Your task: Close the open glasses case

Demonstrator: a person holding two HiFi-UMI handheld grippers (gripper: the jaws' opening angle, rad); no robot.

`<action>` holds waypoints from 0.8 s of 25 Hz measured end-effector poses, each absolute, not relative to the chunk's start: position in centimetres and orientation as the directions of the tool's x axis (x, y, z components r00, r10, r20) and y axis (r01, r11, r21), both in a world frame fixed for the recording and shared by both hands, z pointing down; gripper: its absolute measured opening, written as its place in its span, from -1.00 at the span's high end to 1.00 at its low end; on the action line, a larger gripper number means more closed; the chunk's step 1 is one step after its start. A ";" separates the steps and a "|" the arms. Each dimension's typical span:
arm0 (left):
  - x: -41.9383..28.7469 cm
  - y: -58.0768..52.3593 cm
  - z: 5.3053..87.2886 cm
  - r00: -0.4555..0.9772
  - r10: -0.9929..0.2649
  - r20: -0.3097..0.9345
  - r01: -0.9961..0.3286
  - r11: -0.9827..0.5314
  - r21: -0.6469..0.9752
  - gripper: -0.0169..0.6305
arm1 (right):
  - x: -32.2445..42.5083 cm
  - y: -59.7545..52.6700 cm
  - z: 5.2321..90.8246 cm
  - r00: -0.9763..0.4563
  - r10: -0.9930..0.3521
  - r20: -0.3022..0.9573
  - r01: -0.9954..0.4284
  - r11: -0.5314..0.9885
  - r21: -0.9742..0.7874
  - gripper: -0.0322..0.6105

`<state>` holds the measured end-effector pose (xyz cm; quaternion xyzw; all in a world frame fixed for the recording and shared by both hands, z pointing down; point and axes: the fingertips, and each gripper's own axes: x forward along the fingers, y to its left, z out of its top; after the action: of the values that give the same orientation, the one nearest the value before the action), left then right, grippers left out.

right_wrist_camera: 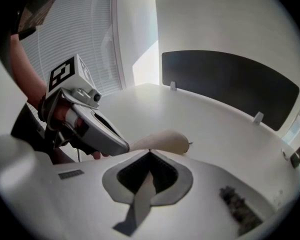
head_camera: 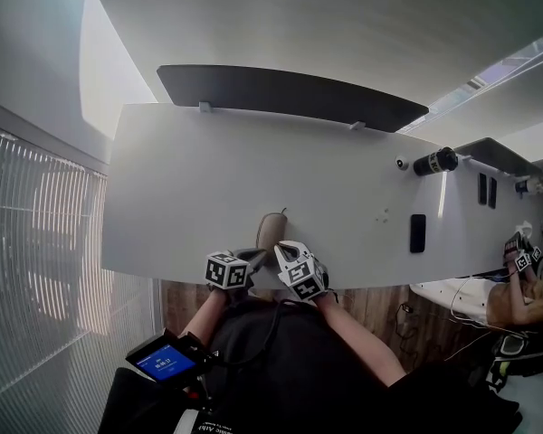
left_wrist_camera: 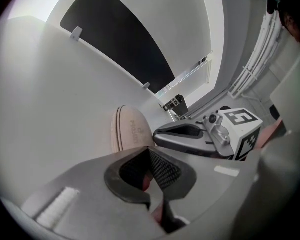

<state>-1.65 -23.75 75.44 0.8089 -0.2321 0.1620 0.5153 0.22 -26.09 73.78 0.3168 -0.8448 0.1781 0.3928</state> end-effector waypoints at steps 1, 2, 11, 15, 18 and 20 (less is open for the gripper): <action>-1.8 -23.7 75.5 0.838 -0.211 0.504 -0.546 -0.359 0.757 0.93 | 0.2 -26.0 73.9 -0.491 -0.397 0.775 -0.681 0.730 -0.058 0.89; -1.9 -23.7 75.7 0.836 -0.212 0.506 -0.548 -0.358 0.756 0.93 | 0.0 -26.0 74.0 -0.495 -0.391 0.776 -0.679 0.731 -0.064 0.89; -1.7 -24.0 75.3 0.825 -0.214 0.523 -0.565 -0.351 0.747 0.93 | 0.3 -26.0 73.9 -0.553 -0.390 0.736 -0.682 0.720 -0.130 0.89; -2.1 -24.0 75.6 0.818 -0.222 0.531 -0.575 -0.356 0.736 0.93 | 0.0 -26.1 74.0 -0.589 -0.401 0.702 -0.693 0.698 -0.182 0.89; -1.8 -24.0 75.6 0.804 -0.225 0.550 -0.592 -0.393 0.704 0.93 | 0.1 -26.6 73.5 -0.602 -0.412 0.684 -0.691 0.698 -0.187 0.89; -1.9 -24.0 75.6 0.797 -0.222 0.561 -0.599 -0.404 0.691 0.93 | 0.1 -26.7 73.4 -0.611 -0.387 0.691 -0.692 0.685 -0.228 0.89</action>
<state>-1.85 -24.00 75.56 0.8149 -0.2517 0.1948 0.4845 0.06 -26.67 73.45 0.3124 -0.8635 0.2447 0.3114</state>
